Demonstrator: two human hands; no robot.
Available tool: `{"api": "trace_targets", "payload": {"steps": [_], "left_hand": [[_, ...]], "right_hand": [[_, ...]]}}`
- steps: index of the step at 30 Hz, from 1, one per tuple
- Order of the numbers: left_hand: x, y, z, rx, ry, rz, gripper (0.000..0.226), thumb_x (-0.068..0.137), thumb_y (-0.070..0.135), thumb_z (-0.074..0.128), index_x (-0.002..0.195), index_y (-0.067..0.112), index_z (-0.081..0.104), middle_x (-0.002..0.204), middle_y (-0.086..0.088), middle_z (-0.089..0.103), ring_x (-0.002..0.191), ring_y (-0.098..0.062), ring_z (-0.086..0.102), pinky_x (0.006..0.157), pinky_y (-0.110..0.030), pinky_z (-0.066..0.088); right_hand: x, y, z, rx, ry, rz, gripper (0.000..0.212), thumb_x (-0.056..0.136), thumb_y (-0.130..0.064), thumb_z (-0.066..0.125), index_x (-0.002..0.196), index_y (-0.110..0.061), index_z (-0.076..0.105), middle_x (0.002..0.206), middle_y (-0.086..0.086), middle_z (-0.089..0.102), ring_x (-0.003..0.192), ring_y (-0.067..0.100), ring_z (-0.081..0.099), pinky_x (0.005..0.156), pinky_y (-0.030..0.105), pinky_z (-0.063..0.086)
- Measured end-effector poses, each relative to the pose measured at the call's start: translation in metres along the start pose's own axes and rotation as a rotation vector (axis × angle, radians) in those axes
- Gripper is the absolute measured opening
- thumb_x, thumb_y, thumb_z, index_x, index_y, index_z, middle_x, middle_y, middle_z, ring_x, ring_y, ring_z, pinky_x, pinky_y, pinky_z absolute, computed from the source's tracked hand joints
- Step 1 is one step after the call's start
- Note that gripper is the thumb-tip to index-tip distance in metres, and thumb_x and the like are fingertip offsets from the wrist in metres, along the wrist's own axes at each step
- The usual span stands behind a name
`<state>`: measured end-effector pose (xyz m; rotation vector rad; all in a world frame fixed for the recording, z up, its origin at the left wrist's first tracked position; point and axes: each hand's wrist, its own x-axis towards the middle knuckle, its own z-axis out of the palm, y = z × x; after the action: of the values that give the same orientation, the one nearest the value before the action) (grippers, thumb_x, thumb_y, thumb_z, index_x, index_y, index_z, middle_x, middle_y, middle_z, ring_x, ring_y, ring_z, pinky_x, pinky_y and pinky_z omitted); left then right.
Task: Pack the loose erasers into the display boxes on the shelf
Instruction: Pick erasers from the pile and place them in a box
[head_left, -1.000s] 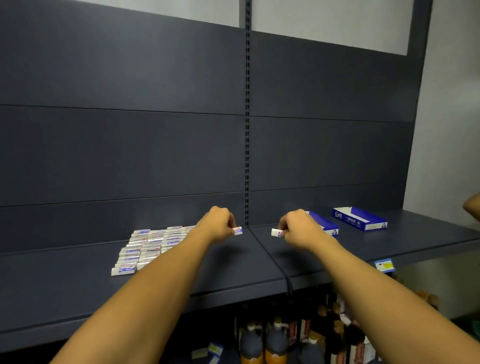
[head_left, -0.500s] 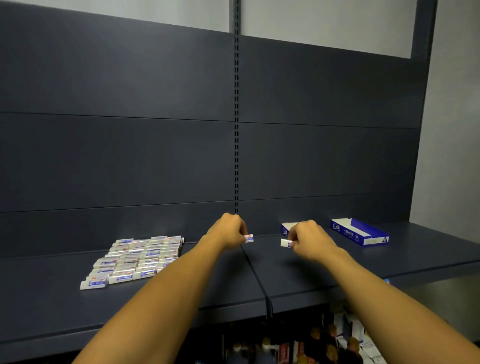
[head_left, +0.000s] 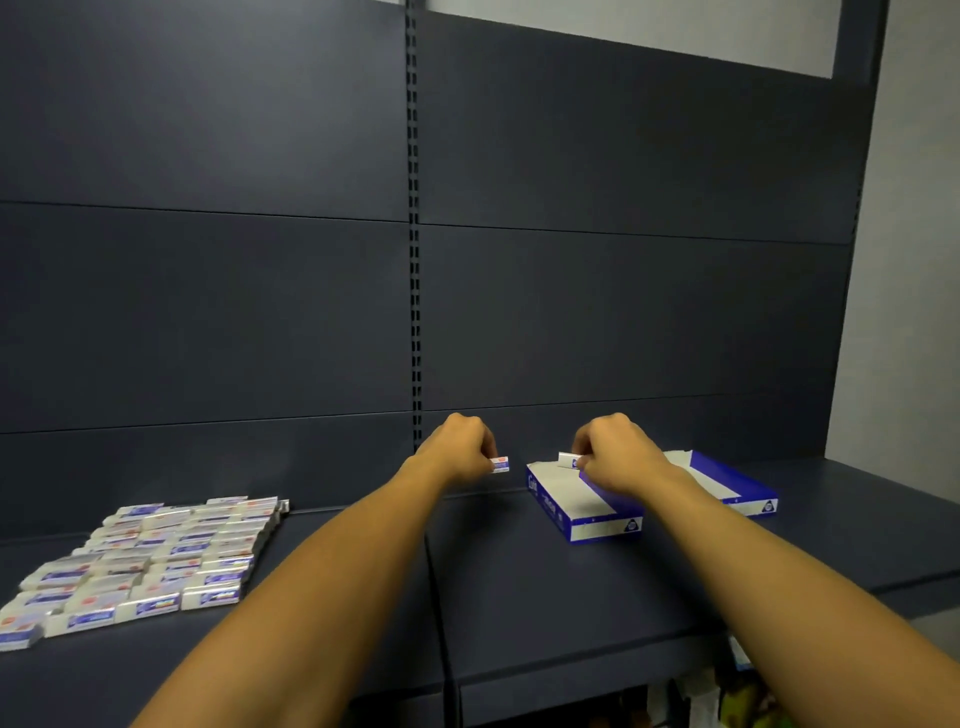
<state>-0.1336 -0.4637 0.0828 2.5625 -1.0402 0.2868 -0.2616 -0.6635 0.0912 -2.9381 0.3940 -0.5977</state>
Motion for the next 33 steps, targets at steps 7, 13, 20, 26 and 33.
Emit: {"api": "trace_targets", "payload": {"steps": [7, 13, 20, 26, 33], "left_hand": [[0.04, 0.02, 0.026, 0.005, 0.021, -0.015, 0.014, 0.092, 0.015, 0.068, 0.104, 0.014, 0.076, 0.103, -0.003, 0.072, 0.092, -0.019, 0.067, 0.086, -0.039, 0.059], [0.058, 0.034, 0.053, 0.017, 0.052, -0.066, 0.014, 0.092, 0.019, 0.069, 0.103, 0.013, 0.077, 0.102, -0.004, 0.074, 0.091, -0.02, 0.067, 0.085, -0.04, 0.059], [0.081, 0.045, 0.074, 0.003, 0.098, -0.142, 0.018, 0.094, 0.019, 0.07, 0.109, 0.011, 0.076, 0.107, -0.005, 0.073, 0.091, -0.017, 0.066, 0.084, -0.033, 0.059], [0.099, 0.047, 0.096, -0.008, 0.126, -0.199, 0.018, 0.094, 0.018, 0.069, 0.109, 0.013, 0.077, 0.11, -0.004, 0.073, 0.091, -0.017, 0.066, 0.084, -0.034, 0.059], [0.118, 0.044, 0.125, -0.046, 0.129, -0.209, 0.018, 0.095, 0.016, 0.069, 0.111, 0.015, 0.078, 0.113, -0.002, 0.073, 0.094, -0.018, 0.066, 0.084, -0.034, 0.06]], "right_hand": [[0.031, 0.046, 0.013, 0.029, -0.028, -0.012, 0.018, 0.092, -0.013, 0.064, 0.105, -0.02, 0.073, 0.104, 0.002, 0.07, 0.09, 0.02, 0.065, 0.08, 0.034, 0.059], [0.059, 0.081, 0.027, 0.1, -0.051, -0.086, 0.018, 0.094, -0.018, 0.064, 0.109, -0.021, 0.075, 0.108, 0.0, 0.071, 0.093, 0.019, 0.065, 0.08, 0.033, 0.058], [0.089, 0.109, 0.046, 0.2, -0.058, -0.152, 0.015, 0.094, -0.019, 0.066, 0.105, -0.023, 0.076, 0.103, -0.001, 0.071, 0.088, 0.016, 0.065, 0.079, 0.035, 0.059], [0.107, 0.121, 0.075, 0.303, -0.046, -0.195, 0.015, 0.093, -0.016, 0.068, 0.103, -0.021, 0.077, 0.102, -0.001, 0.072, 0.087, 0.015, 0.064, 0.077, 0.03, 0.056], [0.129, 0.123, 0.11, 0.384, -0.039, -0.218, 0.015, 0.093, -0.016, 0.069, 0.106, -0.017, 0.077, 0.107, 0.001, 0.07, 0.091, 0.013, 0.061, 0.074, 0.023, 0.048]]}}
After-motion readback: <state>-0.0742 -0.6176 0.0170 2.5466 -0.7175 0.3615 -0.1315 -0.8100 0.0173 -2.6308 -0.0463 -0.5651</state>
